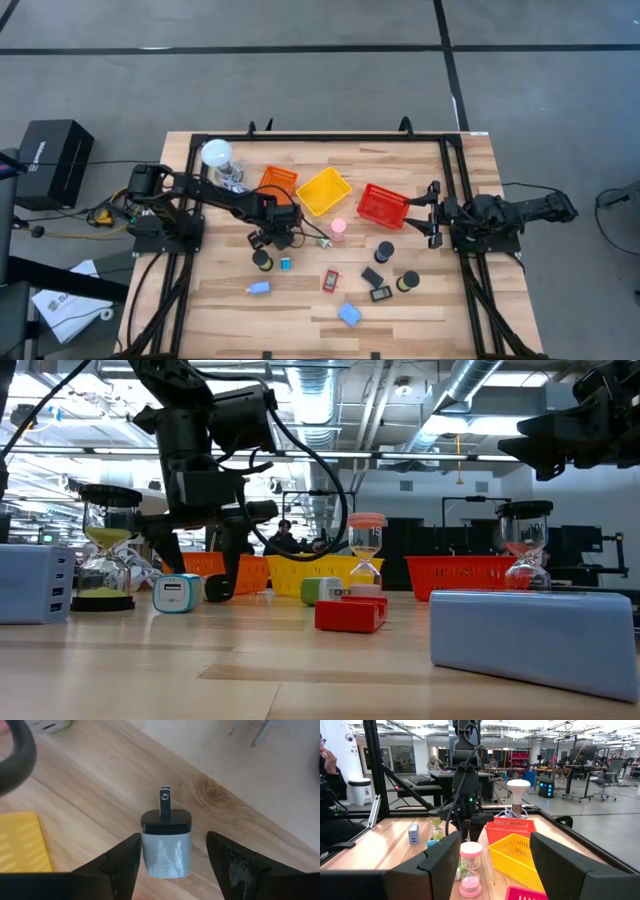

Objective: Pick & Place Office items
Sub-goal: Put the white charger adapter into the orange bin, then put the left green hourglass in the yellow bin

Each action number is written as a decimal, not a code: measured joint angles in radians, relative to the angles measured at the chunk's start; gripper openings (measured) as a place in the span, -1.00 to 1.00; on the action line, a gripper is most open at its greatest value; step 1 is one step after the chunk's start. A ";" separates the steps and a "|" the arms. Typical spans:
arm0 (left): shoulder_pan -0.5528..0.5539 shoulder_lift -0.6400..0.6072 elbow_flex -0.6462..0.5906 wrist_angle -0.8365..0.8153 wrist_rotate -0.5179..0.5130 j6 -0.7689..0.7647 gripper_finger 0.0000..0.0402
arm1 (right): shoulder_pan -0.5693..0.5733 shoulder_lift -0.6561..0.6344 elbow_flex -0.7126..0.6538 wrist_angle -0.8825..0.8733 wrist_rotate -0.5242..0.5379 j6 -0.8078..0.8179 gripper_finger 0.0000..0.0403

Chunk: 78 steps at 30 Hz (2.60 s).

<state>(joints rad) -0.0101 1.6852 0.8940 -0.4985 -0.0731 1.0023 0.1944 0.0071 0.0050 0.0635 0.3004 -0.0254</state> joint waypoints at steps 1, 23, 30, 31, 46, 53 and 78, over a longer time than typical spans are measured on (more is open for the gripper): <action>0.000 0.000 0.000 0.001 0.000 -0.015 0.05 | 0.000 0.000 0.000 0.000 0.000 0.000 0.15; 0.000 -0.042 0.003 0.016 -0.004 -0.308 -0.30 | 0.000 0.000 0.000 -0.001 0.000 0.033 0.15; 0.006 -0.213 0.004 0.011 -0.137 -0.312 -0.31 | 0.000 0.000 0.000 -0.005 0.000 0.037 0.15; 0.011 -0.244 0.004 0.004 -0.166 -0.320 -0.30 | 0.000 0.000 0.000 -0.005 0.000 0.037 0.15; 0.356 -0.396 -0.031 -0.011 -0.087 -0.638 -0.31 | 0.000 0.000 0.000 -0.004 0.000 0.034 0.15; 0.438 -0.317 -0.073 0.005 -0.048 -0.694 -0.30 | 0.000 0.000 0.000 -0.004 0.000 0.034 0.15; 0.464 -0.220 -0.072 0.043 -0.010 -0.753 0.00 | 0.000 0.000 0.000 -0.004 -0.004 0.087 0.15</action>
<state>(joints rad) 0.4541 1.4656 0.8219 -0.4553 -0.0830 0.2489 0.1944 0.0071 0.0050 0.0593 0.2962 0.0612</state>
